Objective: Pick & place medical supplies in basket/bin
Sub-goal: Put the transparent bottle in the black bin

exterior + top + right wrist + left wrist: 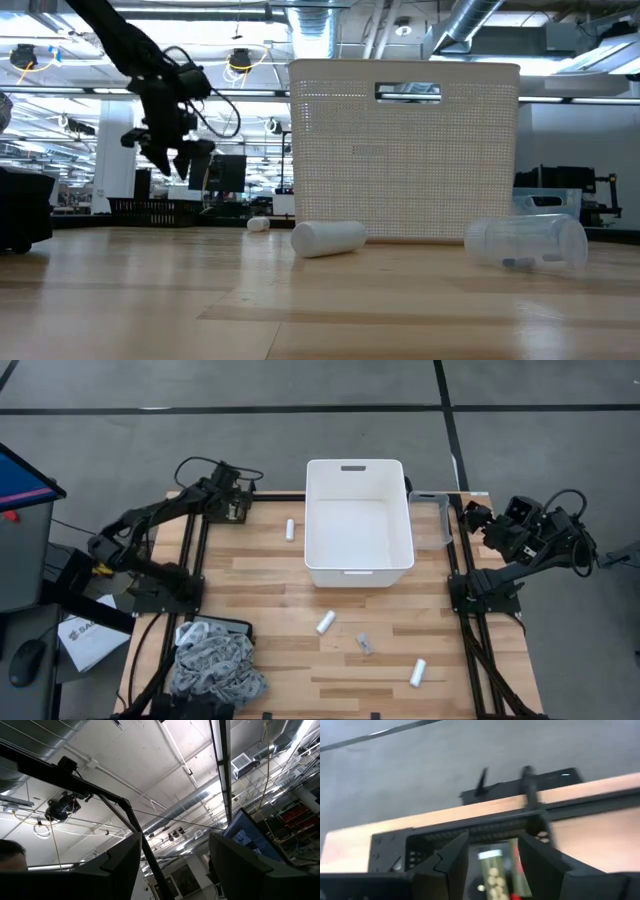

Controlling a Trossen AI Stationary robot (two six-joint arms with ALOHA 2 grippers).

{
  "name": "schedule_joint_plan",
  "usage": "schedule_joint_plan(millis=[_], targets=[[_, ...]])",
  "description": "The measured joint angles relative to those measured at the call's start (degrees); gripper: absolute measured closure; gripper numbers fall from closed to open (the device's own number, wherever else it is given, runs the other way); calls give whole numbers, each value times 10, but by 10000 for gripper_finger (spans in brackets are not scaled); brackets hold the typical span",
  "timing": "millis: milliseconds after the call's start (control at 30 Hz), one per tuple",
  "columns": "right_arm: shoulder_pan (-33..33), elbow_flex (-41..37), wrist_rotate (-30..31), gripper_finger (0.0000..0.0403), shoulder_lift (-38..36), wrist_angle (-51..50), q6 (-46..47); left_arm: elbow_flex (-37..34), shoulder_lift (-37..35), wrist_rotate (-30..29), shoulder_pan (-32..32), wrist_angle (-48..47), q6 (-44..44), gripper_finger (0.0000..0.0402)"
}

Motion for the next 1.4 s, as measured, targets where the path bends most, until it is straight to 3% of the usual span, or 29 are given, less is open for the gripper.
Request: schedule_joint_plan(millis=[133,300,433,500,633,867,1167,1400], targets=[[0,0,0,175,0,0,0,0,-52,82,-1,-28,17,244],[0,0,1,175,0,-11,2,0,-129,249,-15,-75,46,250],[0,0,27,175,0,-101,61,0,-194,385,-54,-73,57,251],[0,0,35,175,1,-161,127,0,-230,421,-82,-46,45,250],[1,-1,31,175,25,-268,266,0,-290,425,-140,28,16,246],[55,0,-42,175,104,-355,447,0,-346,382,-215,123,-7,235],[142,15,-96,175,287,-380,607,0,-347,365,-258,160,-8,234],[162,66,-125,175,456,-393,696,0,-347,369,-278,220,-8,230]])
